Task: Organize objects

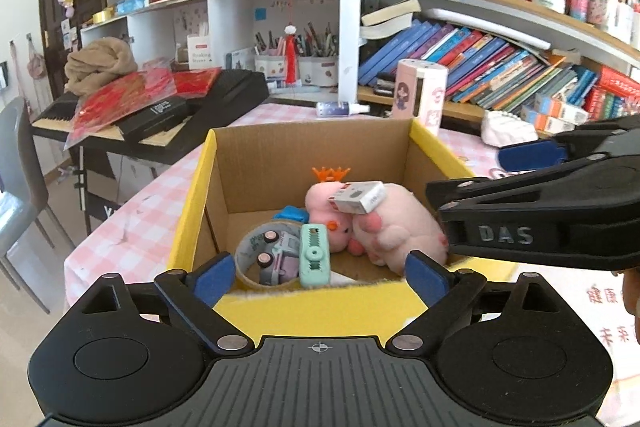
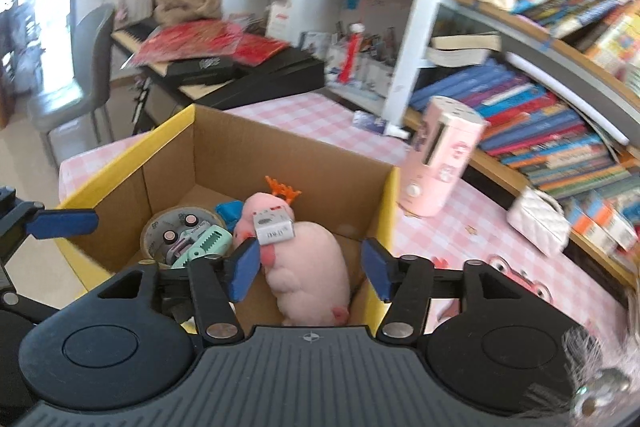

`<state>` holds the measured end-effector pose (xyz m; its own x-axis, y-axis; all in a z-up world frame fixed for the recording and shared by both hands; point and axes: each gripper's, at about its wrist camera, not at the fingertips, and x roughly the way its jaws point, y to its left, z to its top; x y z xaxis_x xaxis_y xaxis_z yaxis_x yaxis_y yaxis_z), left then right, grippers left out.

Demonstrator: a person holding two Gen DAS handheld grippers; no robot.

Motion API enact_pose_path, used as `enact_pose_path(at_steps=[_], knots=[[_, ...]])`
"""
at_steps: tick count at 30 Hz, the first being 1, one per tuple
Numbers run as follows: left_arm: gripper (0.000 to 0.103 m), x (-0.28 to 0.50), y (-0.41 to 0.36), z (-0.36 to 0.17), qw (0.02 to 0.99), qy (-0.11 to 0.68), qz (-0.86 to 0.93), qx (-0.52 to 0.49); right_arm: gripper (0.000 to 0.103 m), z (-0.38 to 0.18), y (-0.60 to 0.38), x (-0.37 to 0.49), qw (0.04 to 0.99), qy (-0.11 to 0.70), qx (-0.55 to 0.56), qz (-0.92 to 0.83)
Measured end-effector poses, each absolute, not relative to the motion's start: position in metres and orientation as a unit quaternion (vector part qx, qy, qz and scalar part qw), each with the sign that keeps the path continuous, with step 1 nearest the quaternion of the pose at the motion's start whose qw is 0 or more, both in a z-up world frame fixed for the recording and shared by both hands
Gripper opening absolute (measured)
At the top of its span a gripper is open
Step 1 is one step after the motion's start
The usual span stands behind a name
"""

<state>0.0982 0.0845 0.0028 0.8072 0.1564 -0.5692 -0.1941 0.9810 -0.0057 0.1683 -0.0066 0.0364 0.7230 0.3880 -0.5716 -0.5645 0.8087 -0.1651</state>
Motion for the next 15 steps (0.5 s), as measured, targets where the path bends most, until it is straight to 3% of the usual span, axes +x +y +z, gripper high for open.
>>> enact_pose_path(at_steps=[15], knots=[[0.099,0.043,0.069,0.014,0.956,0.283,0.072,-0.017,0.083,0.041,-0.062,0.087,0.958,0.25,-0.075,0.115]])
